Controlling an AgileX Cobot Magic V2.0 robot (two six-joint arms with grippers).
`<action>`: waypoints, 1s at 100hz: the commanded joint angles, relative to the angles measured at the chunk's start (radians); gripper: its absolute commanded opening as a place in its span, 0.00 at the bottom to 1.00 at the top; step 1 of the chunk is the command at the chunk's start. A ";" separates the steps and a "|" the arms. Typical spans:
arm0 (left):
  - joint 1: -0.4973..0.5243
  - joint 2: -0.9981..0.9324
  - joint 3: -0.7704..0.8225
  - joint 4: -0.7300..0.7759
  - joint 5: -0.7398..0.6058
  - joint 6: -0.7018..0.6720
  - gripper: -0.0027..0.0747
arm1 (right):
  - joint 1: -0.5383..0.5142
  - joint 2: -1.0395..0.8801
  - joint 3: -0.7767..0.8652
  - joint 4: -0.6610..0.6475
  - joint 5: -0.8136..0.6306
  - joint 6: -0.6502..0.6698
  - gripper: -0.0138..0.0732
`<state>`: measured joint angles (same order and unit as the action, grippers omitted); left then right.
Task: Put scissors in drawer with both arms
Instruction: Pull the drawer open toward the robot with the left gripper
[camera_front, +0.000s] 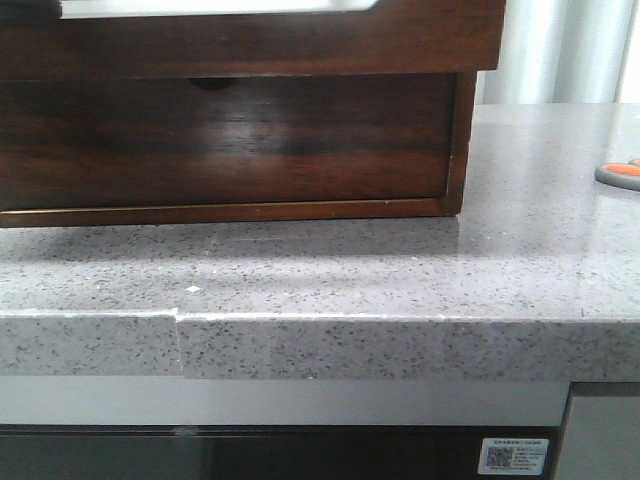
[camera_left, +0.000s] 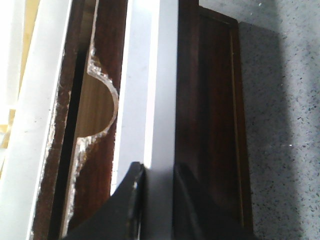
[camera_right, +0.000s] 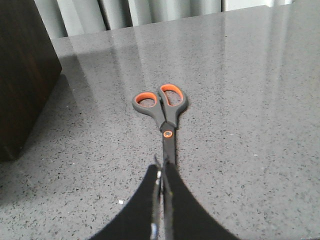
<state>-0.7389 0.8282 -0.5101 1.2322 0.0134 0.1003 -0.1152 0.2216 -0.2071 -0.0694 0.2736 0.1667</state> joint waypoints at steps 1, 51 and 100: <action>-0.024 -0.014 -0.008 -0.026 -0.080 0.001 0.01 | 0.003 0.018 -0.024 -0.002 -0.084 0.001 0.09; -0.024 -0.014 -0.008 -0.028 -0.080 0.001 0.37 | 0.003 0.018 -0.024 -0.002 -0.084 0.001 0.09; -0.024 -0.333 -0.015 -0.468 -0.090 0.001 0.38 | 0.003 0.059 -0.073 -0.014 -0.071 -0.003 0.44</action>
<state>-0.7569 0.5547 -0.4915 0.8871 -0.0385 0.1063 -0.1152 0.2355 -0.2328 -0.0694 0.2774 0.1667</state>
